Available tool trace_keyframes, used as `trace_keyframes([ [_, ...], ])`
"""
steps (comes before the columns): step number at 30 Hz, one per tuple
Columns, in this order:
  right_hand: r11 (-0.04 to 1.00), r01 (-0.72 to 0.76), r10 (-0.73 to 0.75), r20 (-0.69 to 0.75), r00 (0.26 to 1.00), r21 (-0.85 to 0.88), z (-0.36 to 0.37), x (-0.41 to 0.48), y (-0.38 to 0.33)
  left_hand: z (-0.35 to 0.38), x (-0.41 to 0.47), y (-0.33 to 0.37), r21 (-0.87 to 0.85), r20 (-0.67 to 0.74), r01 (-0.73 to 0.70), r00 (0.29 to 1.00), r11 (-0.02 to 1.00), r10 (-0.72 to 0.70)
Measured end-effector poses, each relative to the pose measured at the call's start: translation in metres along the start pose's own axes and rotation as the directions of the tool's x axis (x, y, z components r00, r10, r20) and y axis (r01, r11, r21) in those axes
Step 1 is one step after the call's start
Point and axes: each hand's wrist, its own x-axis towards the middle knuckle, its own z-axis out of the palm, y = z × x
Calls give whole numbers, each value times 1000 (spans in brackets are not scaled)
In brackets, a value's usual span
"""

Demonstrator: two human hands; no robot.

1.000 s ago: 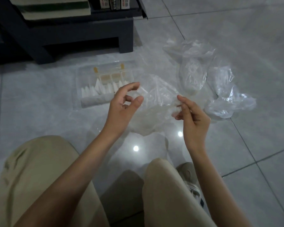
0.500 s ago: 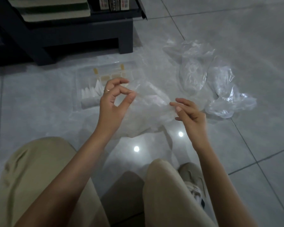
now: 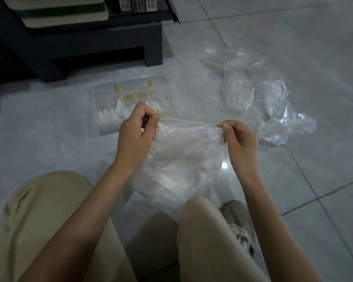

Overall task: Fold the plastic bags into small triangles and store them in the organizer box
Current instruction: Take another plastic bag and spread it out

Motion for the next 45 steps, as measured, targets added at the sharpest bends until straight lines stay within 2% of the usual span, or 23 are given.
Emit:
trace_keyframes([
  [4,1000,-23,22,-115,993,-6,-4,8,1,2,-1,-6,61,-96,100,991,993,-94],
  [7,998,-57,61,-114,992,37,-5,5,3,-1,4,-9,-61,-261,224,937,973,-232],
  [9,993,-91,92,-24,995,69,-3,-1,5,-6,12,-13,-221,-345,335,852,916,-395],
  [11,988,-116,101,135,986,106,0,-7,6,-11,18,-15,-413,-369,415,737,811,-566],
  [13,985,-131,90,320,943,110,4,-13,5,-12,21,-15,-494,-387,425,674,758,-630],
  [17,983,-169,99,554,826,77,25,-29,2,-7,17,-9,-543,-384,381,679,748,-625],
  [19,974,-212,124,608,784,75,35,-37,2,-4,14,-9,-560,-381,371,679,741,-627],
  [21,970,-226,126,612,781,88,41,-43,1,-1,12,-9,-569,-388,360,675,739,-628],
  [23,976,-183,91,546,833,116,45,-47,-1,1,12,-9,-574,-391,361,668,735,-634],
  [26,976,-98,20,367,930,193,48,-45,-2,2,13,-11,-591,-380,369,657,717,-651],
  [28,980,-68,20,244,970,187,45,-40,-2,1,13,-12,-594,-377,372,655,714,-655],
  [31,998,38,-42,106,993,41,34,-33,2,2,12,-12,-587,-370,378,661,716,-653],
  [33,990,114,-106,95,990,-87,26,-29,6,3,12,-11,-575,-366,388,666,720,-650],
  [35,987,117,-98,158,983,-114,18,-24,9,5,11,-10,-577,-352,398,667,713,-657],
  [38,998,-3,22,334,942,-59,11,-17,13,8,10,-10,-602,-328,402,664,690,-672],
  [42,996,-83,93,538,838,-43,3,-15,16,9,10,-15,-636,-330,400,631,660,-702],
  [45,990,-74,133,645,753,-117,0,-16,15,7,11,-20,-671,-318,404,601,622,-733],
])
